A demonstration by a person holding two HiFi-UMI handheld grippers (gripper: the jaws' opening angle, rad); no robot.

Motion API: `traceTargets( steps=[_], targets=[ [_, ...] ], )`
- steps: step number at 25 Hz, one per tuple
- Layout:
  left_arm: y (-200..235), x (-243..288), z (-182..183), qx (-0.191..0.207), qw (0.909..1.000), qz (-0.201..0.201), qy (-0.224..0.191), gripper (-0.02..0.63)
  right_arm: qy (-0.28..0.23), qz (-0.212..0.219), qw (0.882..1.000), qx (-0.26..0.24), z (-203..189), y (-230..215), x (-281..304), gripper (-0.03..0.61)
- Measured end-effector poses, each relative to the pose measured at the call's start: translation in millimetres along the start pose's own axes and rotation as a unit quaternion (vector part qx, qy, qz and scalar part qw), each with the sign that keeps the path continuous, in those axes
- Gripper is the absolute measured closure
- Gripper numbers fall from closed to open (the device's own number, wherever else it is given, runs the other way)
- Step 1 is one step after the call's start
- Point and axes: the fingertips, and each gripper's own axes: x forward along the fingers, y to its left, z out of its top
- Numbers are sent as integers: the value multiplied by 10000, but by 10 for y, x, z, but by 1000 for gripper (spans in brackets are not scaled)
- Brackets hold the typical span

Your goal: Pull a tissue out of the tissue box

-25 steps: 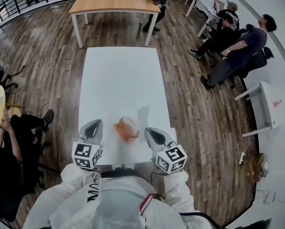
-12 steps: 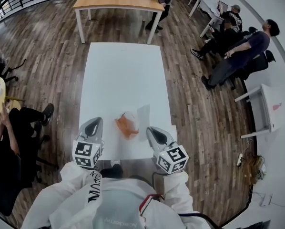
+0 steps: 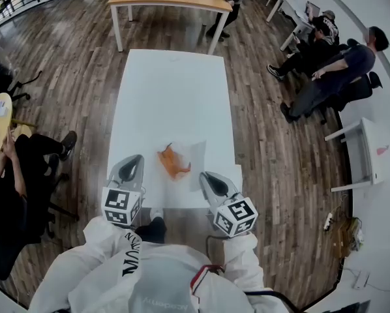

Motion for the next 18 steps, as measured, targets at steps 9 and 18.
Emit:
traceTargets(
  steps=[9, 18],
  targets=[
    [-189, -246, -50, 22, 9999, 102, -16, 614, -150, 162, 9997, -78, -37, 114, -219, 574],
    [-459, -387, 8, 131, 9998, 94, -137, 614, -305, 161, 9993, -123, -84, 129, -535, 574]
  ],
)
